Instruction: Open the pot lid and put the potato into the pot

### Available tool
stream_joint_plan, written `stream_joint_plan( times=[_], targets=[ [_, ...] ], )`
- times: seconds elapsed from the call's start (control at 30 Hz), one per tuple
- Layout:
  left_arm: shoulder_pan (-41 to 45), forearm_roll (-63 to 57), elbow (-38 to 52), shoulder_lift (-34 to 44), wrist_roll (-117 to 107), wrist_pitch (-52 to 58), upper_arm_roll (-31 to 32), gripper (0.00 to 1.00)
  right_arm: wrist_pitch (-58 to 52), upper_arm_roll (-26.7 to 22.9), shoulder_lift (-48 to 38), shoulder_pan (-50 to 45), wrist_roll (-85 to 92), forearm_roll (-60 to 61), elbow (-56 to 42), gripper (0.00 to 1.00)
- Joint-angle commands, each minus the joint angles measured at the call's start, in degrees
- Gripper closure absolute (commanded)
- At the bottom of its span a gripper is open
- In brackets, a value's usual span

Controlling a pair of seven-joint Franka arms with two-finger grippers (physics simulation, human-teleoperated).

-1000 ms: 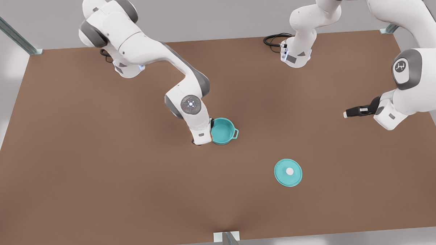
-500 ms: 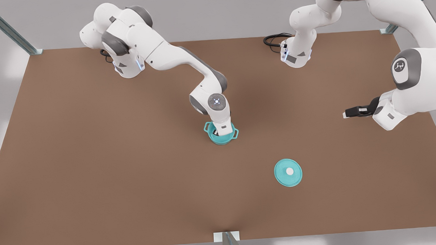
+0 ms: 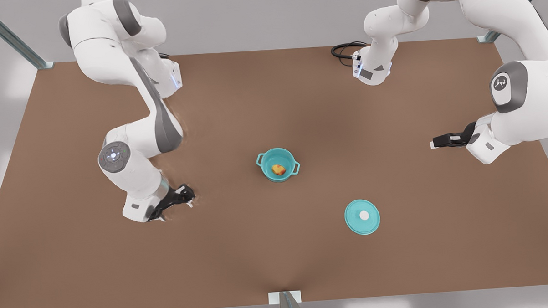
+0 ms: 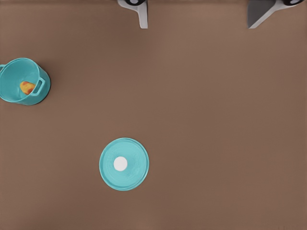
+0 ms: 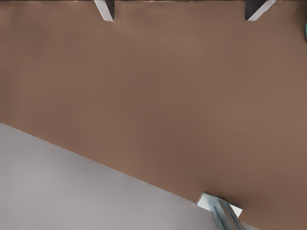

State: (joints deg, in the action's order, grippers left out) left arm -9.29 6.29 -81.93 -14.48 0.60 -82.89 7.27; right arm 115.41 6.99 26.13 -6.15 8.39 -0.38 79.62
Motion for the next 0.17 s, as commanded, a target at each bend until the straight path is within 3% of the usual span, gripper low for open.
stream_joint_plan(
  times=[0.0, 0.07, 0.13],
  targets=[
    [-0.03, -0.05, 0.02, 0.06, 0.2, 0.01, 0.02, 0.0, -10.2, 0.13, -2.74, 4.65, 4.36, 0.03, 0.71, 0.0],
    [0.06, -0.05, 0.02, 0.06, 0.11, 0.01, 0.02, 0.0, -3.89, 0.3, -13.11, 5.45, -2.76, 0.03, 17.57, 0.0],
    [0.06, -0.05, 0.02, 0.06, 0.11, 0.01, 0.11, 0.0, -2.03, 0.22, -15.67, 5.71, -3.03, 0.12, 21.28, 0.0]
  ],
)
